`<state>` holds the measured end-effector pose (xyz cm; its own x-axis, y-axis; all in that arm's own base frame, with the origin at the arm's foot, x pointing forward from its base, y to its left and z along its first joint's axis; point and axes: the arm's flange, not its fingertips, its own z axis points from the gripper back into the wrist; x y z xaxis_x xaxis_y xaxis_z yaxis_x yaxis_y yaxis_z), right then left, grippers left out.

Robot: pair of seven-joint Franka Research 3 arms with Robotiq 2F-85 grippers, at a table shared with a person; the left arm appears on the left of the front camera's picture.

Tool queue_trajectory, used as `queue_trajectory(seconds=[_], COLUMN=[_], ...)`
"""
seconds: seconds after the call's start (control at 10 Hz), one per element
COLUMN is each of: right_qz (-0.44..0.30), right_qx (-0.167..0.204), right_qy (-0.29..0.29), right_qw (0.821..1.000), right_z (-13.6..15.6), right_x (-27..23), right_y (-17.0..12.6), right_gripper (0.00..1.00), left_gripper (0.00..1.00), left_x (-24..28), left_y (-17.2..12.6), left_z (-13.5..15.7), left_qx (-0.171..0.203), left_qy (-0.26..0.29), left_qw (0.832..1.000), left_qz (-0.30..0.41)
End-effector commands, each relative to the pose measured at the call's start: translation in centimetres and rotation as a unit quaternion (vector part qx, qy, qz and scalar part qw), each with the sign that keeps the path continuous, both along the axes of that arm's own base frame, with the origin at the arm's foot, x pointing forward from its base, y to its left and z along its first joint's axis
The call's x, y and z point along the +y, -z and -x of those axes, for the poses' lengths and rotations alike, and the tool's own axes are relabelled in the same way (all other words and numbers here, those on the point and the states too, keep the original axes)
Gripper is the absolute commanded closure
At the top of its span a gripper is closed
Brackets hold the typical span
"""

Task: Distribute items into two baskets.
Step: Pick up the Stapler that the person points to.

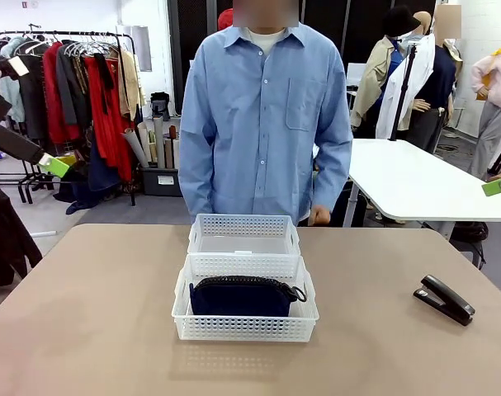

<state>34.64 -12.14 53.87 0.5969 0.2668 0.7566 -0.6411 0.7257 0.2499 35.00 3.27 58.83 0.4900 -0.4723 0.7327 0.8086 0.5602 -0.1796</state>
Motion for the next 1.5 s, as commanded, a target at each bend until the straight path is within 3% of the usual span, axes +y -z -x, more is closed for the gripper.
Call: queue_trajectory(seconds=[0.0,1.4], right_qz=[-0.011,-0.011], right_qx=[-0.015,-0.015], right_qy=[-0.008,-0.008], right_qw=[1.0,1.0], right_z=[-0.2,-0.2], right_x=[-0.1,-0.1], right_y=[-0.1,-0.1], right_gripper=[0.0,0.0], left_gripper=[0.0,0.0], left_x=[1.4,2.9], left_y=[0.0,0.4], left_z=[0.6,1.3], left_qx=[-0.017,-0.002], left_qy=[0.014,-0.007], left_qw=[1.0,1.0], left_qz=[0.02,0.016])
